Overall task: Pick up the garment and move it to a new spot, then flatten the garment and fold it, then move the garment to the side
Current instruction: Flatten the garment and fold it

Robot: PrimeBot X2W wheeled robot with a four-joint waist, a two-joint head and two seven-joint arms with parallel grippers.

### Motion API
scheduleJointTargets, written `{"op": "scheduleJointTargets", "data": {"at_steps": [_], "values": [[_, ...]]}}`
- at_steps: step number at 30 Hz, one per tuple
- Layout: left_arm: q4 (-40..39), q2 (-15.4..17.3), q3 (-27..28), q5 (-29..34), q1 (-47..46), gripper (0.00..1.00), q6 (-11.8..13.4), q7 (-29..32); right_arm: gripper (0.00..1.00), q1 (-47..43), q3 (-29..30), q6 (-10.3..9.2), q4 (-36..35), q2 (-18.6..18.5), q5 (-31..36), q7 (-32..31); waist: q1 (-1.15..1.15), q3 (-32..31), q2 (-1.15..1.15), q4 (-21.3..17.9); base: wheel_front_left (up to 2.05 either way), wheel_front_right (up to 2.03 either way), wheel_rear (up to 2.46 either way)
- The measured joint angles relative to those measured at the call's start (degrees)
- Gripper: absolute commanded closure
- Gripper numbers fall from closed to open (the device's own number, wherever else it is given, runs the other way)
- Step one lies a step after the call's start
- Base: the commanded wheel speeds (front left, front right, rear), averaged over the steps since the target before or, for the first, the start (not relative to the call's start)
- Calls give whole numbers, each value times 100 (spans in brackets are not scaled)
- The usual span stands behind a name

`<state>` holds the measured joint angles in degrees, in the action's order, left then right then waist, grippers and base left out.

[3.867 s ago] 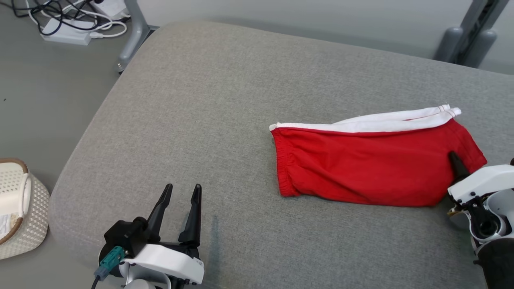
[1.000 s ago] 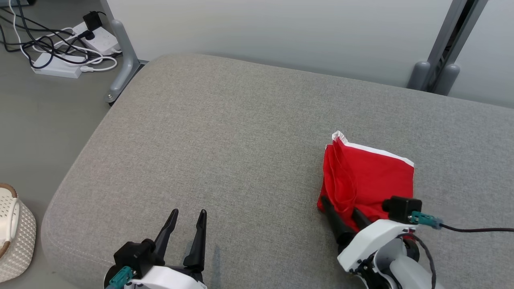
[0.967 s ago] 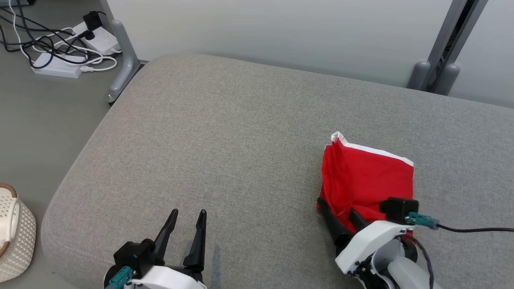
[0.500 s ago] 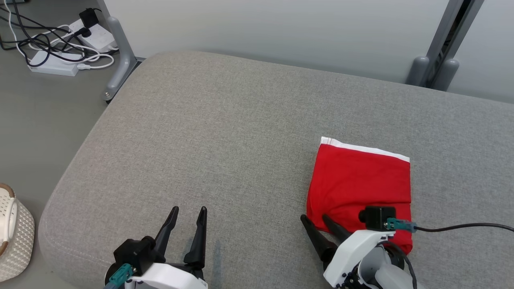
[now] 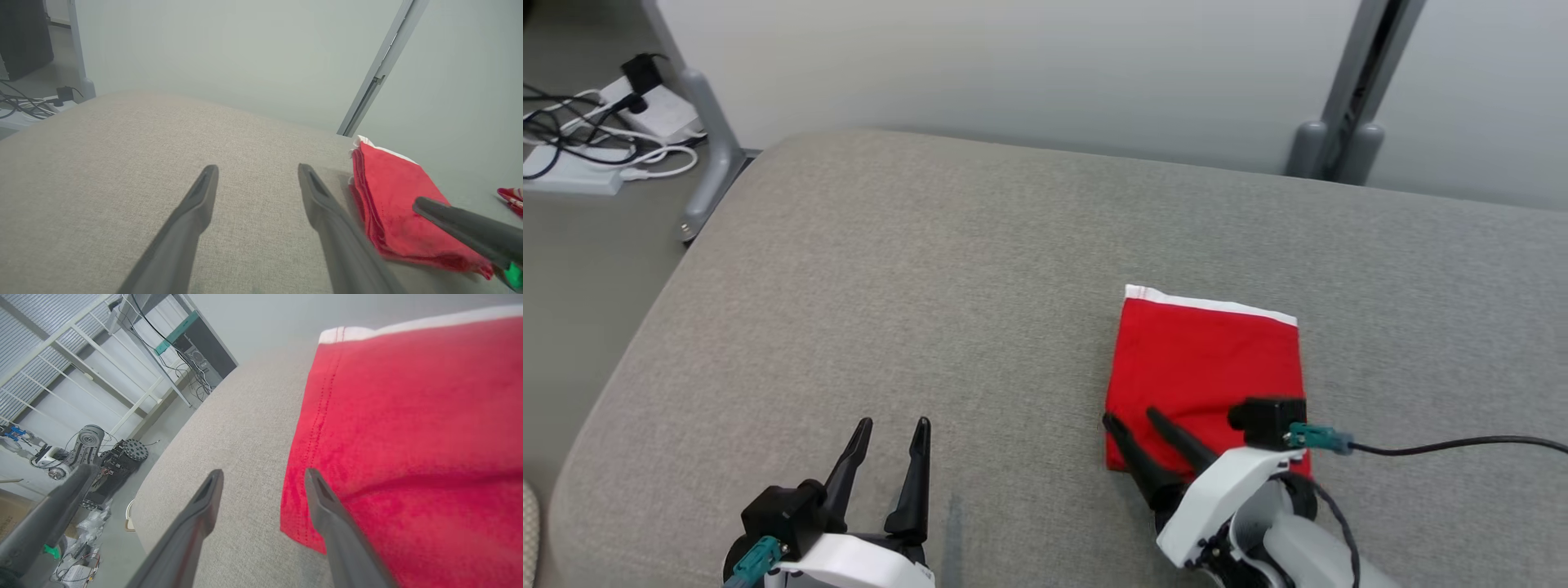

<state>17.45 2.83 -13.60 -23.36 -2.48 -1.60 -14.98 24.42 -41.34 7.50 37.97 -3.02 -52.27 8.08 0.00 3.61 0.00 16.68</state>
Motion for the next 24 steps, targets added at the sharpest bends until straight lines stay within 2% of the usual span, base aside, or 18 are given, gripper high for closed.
{"op": "scheduleJointTargets", "data": {"at_steps": [3,7,14,19,24], "values": [[-38,-1,49,19,38,0,-1,0,0,62,163,0,-196,-163,102,163,0,-57,0,-164,0,0,0],[-134,-2,142,42,64,0,0,0,0,92,522,0,-409,-595,490,356,0,-122,0,-401,0,0,0],[-315,-2,294,59,64,0,14,0,0,-60,1539,0,-750,-1170,1704,558,0,-175,0,-793,0,0,0],[-417,-3,361,67,56,0,14,0,0,-502,2469,0,-1048,-1118,2596,616,0,-147,0,-1008,0,0,0],[-476,-2,437,78,46,0,7,0,0,-1071,3239,0,-1522,-786,3396,661,0,-87,0,-1119,0,0,0]]}}
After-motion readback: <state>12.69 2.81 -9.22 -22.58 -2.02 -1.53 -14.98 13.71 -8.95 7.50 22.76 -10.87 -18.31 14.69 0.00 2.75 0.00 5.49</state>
